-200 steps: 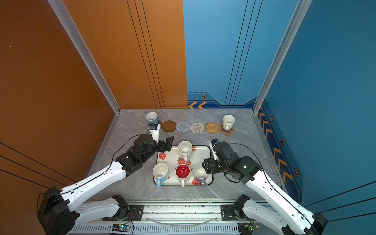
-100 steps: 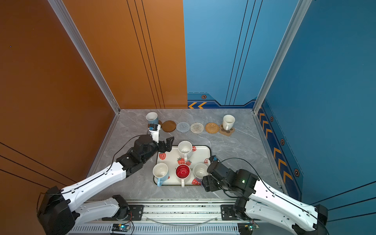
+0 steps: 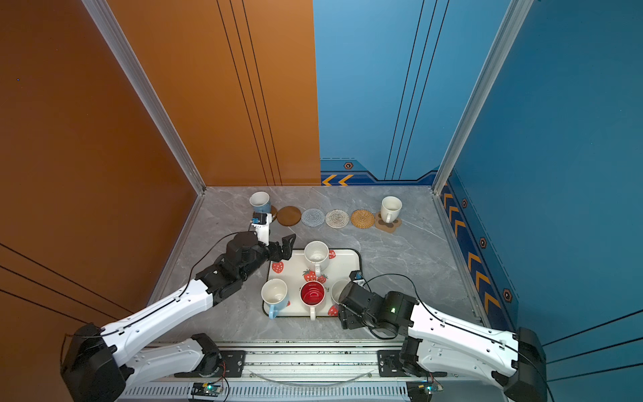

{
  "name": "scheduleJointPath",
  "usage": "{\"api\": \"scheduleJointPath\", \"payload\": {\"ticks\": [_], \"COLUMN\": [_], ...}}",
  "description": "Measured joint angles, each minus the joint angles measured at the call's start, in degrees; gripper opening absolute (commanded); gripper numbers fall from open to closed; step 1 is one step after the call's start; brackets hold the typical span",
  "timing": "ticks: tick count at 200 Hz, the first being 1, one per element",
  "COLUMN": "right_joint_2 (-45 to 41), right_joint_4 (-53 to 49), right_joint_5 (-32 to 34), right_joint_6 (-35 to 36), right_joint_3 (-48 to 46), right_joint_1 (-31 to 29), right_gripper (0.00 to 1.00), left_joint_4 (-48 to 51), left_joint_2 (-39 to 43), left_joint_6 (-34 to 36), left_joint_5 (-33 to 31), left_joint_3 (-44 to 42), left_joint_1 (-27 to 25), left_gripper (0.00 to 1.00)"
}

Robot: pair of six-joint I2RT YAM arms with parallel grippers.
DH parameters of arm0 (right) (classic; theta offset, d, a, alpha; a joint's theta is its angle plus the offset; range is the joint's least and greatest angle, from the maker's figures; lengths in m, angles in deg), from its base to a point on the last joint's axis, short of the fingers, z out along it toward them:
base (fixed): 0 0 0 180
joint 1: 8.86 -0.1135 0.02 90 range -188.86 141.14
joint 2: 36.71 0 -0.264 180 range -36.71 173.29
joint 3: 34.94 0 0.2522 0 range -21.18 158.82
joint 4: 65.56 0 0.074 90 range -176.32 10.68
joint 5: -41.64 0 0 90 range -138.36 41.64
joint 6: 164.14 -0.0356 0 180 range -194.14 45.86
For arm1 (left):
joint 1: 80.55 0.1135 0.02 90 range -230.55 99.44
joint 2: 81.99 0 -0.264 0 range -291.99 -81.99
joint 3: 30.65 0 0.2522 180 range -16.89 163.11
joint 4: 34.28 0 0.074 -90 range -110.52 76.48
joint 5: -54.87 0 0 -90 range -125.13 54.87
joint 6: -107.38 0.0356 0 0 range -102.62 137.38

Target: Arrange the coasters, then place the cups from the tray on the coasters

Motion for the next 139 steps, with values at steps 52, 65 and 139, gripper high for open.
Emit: {"api": "scheduleJointPath", "payload": {"ticks": [52,65,139], "right_joint_2": [0.8,1.7,9.1], "right_joint_4": [3.8,4.2,4.9], "right_joint_5": [3.8,4.3,4.5], "right_joint_6": [-3.5,-3.9,-4.5], "right_joint_3": [-2.1,-2.1,-1.9], "right_joint_1": [-1.1,-1.1,-2.2], "right_gripper": [0.73,0.73,0.63], "left_joint_4": [-0.1,-0.1,-0.2], "left_joint_2": [0.7,0.7,0.7], "left_joint_6": [0.0,0.0,0.0], "left_joint_5": [0.0,0.0,0.2], "left_joint_3": [-0.8,-0.9,-0.9], "left_joint_1": [0.6,0.8,0.8], "left_gripper": [1.0,1.0,1.0]}}
